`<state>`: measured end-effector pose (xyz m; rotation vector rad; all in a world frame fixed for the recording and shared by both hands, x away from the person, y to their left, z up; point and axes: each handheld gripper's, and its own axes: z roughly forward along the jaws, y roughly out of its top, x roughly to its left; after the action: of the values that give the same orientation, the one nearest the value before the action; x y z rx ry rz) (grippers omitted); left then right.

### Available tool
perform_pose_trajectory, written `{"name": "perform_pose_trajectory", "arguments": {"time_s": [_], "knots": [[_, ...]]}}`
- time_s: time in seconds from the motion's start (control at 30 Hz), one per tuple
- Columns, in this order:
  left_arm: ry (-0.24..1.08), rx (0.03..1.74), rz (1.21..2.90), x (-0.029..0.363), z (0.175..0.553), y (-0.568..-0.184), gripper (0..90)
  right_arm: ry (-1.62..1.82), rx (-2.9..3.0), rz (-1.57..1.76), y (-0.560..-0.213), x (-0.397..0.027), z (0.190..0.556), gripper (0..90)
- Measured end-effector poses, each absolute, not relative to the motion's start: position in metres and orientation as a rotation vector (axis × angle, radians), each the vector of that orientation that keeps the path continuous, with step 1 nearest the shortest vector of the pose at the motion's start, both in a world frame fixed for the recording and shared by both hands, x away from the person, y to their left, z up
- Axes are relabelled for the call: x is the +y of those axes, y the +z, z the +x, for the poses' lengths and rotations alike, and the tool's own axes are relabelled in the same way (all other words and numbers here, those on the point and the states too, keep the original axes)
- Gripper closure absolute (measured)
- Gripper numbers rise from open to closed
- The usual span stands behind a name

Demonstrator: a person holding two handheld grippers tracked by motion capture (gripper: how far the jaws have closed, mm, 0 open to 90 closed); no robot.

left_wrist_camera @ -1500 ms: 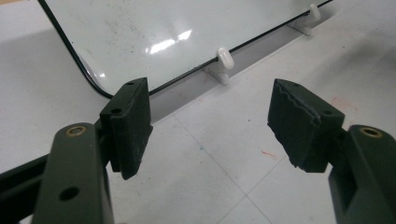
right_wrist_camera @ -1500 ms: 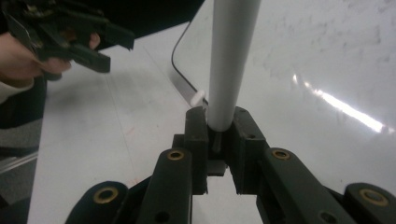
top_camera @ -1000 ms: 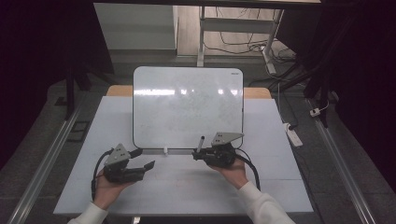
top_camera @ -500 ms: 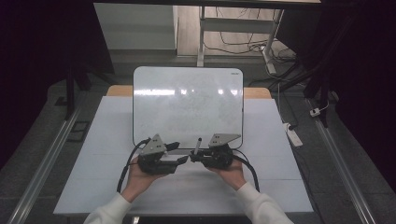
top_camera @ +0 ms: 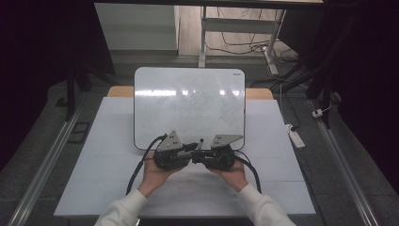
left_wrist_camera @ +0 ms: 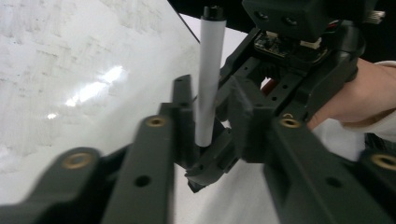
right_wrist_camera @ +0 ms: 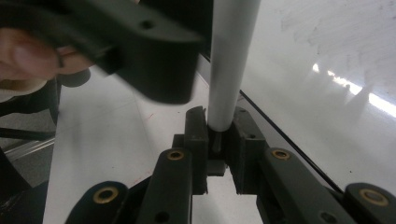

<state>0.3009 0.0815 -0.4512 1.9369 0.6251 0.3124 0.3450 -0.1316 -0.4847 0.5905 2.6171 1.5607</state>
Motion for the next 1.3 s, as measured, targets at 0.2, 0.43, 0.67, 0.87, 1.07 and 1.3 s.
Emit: {"name": "perform_pose_trajectory", "arguments": {"time_s": [0.2, 0.43, 0.67, 0.87, 1.07, 1.3], "knots": [[0.317, 0.619, 1.938, 0.081, 0.303, -0.453, 81.6, 1.565, 2.625, 0.595, -0.484, -0.129, 0.345, 78.7], [0.315, 0.616, 1.937, 0.082, 0.303, -0.453, 82.2, 1.572, 2.628, 0.603, -0.484, -0.129, 0.344, 78.6], [0.31, 0.627, 1.922, 0.085, 0.303, -0.454, 82.2, 1.584, 2.623, 0.595, -0.486, -0.128, 0.344, 77.4], [0.341, 0.665, 1.886, 0.099, 0.304, -0.449, 82.2, 1.617, 2.561, 0.597, -0.482, -0.13, 0.342, 58.0], [0.351, 0.758, 1.827, 0.133, 0.307, -0.442, 82.2, 1.671, 2.47, 0.636, -0.476, -0.144, 0.34, 48.7], [0.389, 0.866, 1.798, 0.167, 0.307, -0.433, 82.2, 1.595, 2.367, 0.703, -0.474, -0.184, 0.33, 47.0]]}}
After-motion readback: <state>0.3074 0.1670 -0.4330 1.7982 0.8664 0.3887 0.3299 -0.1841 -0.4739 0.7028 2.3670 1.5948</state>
